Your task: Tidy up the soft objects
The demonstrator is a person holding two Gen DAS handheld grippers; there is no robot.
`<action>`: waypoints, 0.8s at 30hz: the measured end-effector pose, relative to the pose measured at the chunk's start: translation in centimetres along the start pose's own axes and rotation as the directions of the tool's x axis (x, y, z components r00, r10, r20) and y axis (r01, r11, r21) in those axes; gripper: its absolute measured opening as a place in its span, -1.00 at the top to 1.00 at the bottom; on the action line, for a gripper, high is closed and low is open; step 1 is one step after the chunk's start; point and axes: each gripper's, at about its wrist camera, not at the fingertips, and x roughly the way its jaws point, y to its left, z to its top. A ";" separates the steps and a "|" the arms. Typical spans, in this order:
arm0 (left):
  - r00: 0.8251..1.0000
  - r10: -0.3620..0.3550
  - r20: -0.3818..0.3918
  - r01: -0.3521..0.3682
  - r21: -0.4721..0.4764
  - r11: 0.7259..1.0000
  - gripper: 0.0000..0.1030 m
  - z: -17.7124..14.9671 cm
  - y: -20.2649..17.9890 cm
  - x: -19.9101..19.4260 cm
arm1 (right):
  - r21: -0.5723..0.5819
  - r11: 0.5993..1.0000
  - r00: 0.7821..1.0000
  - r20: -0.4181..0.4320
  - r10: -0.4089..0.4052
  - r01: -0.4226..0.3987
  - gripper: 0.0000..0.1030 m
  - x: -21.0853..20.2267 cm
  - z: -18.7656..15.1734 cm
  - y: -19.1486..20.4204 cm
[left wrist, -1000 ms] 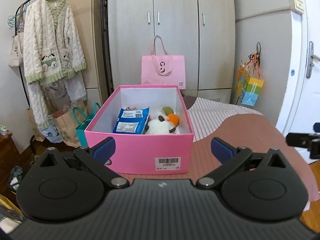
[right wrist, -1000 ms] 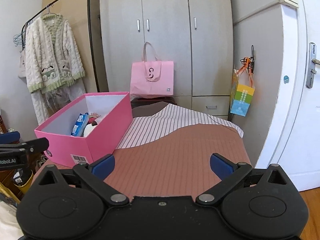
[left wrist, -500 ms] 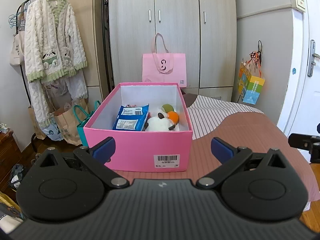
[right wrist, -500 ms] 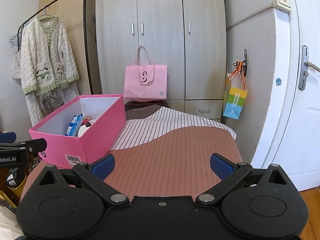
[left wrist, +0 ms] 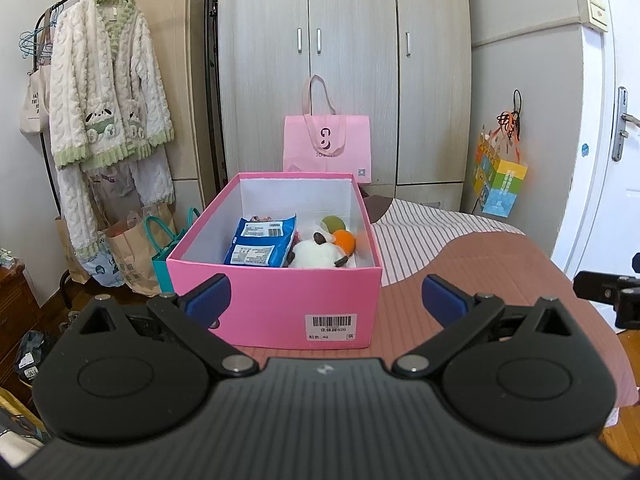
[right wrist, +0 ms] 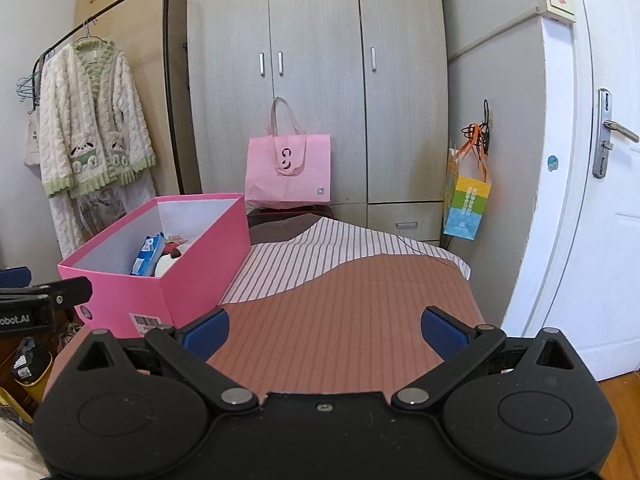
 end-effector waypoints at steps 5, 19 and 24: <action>1.000 0.005 0.003 -0.005 -0.007 1.000 -1.00 0.1 -0.1 -0.2 | 0.002 1.000 1.000 0.000 -0.006 0.006 -1.00 -0.2 0.0 0.1; 0.997 0.070 0.015 -0.070 0.037 0.997 -1.00 0.2 -0.7 -0.3 | -0.012 0.999 0.999 0.024 -0.037 0.037 -1.00 -0.7 -0.1 0.6; 0.996 0.090 0.031 -0.091 0.055 0.994 -1.00 0.2 -0.8 -0.5 | -0.031 0.998 0.997 0.039 -0.061 0.063 -1.00 -0.8 -0.1 1.0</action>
